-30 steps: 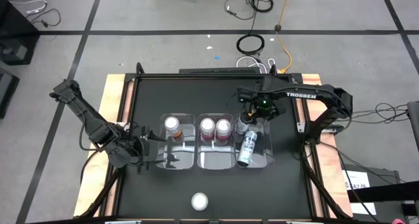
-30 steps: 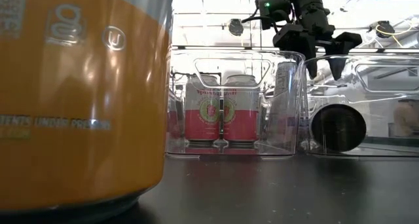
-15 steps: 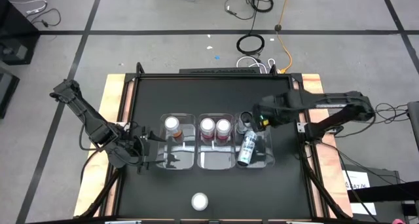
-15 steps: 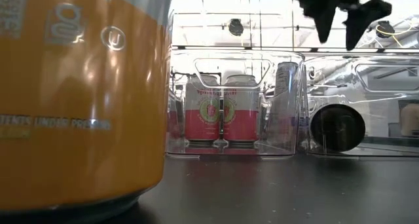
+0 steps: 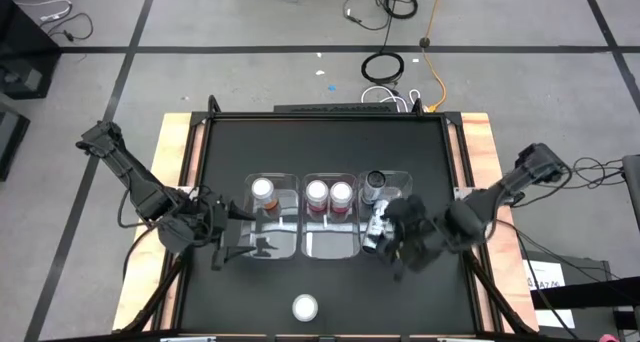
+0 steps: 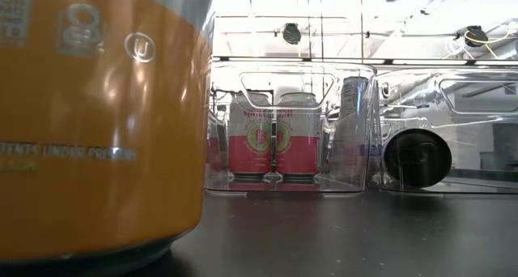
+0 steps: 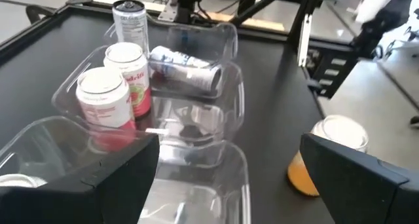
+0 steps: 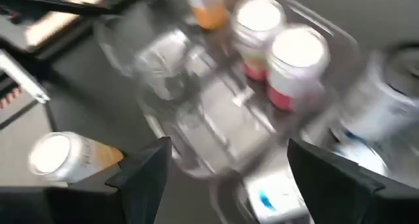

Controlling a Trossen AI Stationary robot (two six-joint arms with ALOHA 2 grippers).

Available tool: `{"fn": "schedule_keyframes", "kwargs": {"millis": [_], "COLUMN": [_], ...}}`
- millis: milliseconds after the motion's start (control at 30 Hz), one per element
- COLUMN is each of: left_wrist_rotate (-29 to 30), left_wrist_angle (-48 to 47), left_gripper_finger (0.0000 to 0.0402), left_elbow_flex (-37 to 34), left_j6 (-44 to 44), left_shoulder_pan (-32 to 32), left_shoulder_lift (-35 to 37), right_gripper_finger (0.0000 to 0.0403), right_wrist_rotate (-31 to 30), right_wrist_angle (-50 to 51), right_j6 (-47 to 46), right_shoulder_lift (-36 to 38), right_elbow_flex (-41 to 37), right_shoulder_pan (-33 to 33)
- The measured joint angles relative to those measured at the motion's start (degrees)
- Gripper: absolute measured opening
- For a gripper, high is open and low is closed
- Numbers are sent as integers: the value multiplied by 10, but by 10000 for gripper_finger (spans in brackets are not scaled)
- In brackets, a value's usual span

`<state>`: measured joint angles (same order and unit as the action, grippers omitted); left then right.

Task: Sort soda cans
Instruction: Put the orange soda can into the left transparent bin

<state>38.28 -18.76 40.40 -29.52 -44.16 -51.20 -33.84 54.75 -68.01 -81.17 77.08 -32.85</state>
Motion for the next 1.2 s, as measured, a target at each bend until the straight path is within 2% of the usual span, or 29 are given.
{"fn": "schedule_keyframes", "kwargs": {"millis": [100, 267, 400, 533, 667, 833, 1000, 1200], "left_wrist_rotate": [2, 16, 56, 89, 89, 89, 90, 94], "left_wrist_angle": [21, 78, 114, 160, 199, 195, 186, 88], "left_gripper_finger": [380, 380, 380, 380, 380, 380, 380, 380], "left_elbow_flex": [0, 0, 0, 0, 5, 59, 141, 248], "left_j6": [-1, -1, -1, -1, 3, 20, 65, 47], "left_shoulder_pan": [0, 0, 0, 0, -1, -1, 0, 2], "left_shoulder_lift": [0, -1, -7, -27, -64, -130, -197, -268], "right_gripper_finger": [298, 298, 298, 298, 298, 298, 298, 298], "right_wrist_rotate": [-36, 9, 51, 58, 57, 46, -13, -56], "right_wrist_angle": [-44, -64, -67, -74, -74, -66, -65, -63], "right_j6": [33, 58, 43, 21, 67, 101, 124, 134], "right_shoulder_lift": [-22, -57, -72, -80, -80, -80, -80, -80], "right_elbow_flex": [0, 0, 0, 0, 0, 1, 1, 1], "right_shoulder_pan": [-30, -46, -48, -51, -68, -94, -129, -166]}}
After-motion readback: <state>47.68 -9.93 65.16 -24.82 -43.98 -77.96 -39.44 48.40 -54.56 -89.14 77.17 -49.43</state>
